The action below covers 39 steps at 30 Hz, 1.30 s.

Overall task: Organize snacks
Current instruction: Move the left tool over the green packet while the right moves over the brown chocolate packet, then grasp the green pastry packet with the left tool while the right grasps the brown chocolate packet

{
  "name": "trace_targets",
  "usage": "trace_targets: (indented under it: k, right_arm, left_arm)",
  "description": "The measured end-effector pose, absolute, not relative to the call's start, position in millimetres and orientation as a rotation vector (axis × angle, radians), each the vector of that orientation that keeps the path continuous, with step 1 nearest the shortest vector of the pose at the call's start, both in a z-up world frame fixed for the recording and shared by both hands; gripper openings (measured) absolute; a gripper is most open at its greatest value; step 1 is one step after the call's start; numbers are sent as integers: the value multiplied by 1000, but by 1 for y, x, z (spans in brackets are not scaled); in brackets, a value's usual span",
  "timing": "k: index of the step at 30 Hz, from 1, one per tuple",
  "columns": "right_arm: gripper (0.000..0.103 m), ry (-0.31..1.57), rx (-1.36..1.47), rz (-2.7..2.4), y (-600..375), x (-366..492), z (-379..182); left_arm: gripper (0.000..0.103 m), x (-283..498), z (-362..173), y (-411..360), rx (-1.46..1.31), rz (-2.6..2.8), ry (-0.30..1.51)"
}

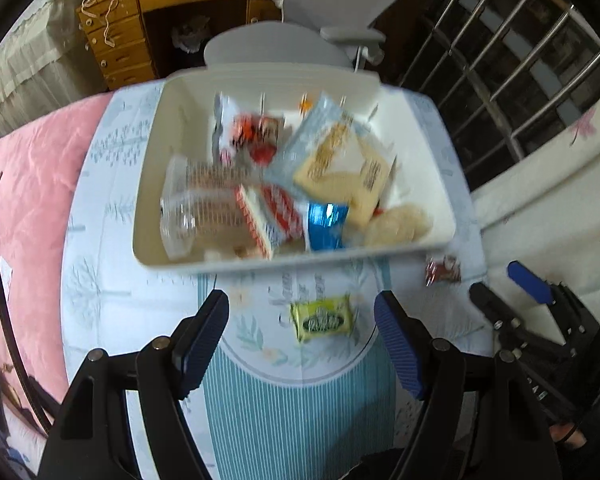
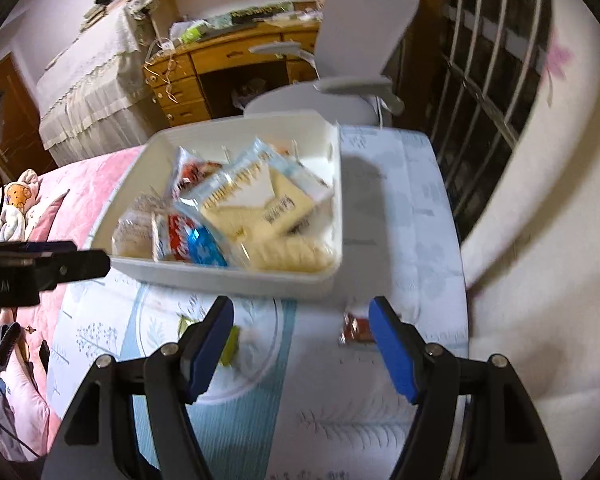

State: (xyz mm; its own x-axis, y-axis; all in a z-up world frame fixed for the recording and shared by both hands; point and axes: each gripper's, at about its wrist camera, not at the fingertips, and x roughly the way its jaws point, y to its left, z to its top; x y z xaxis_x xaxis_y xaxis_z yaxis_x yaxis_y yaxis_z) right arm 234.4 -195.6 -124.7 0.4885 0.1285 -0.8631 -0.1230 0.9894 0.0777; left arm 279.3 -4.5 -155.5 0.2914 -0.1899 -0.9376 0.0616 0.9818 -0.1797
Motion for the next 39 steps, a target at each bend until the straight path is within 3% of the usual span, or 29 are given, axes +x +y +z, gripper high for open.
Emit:
trace_targets:
  k: [10, 20, 39]
  right_arm:
    - [70, 1212, 96, 67, -231, 223, -171]
    - [70, 1267, 127, 7, -252, 231, -212]
    - [70, 1025, 9, -101, -255, 255, -260]
  left_arm:
    - [78, 253, -208, -19, -145, -150, 1374]
    - [80, 251, -256, -36, -215, -56, 1341]
    - [80, 285, -310, -65, -181, -29, 1466]
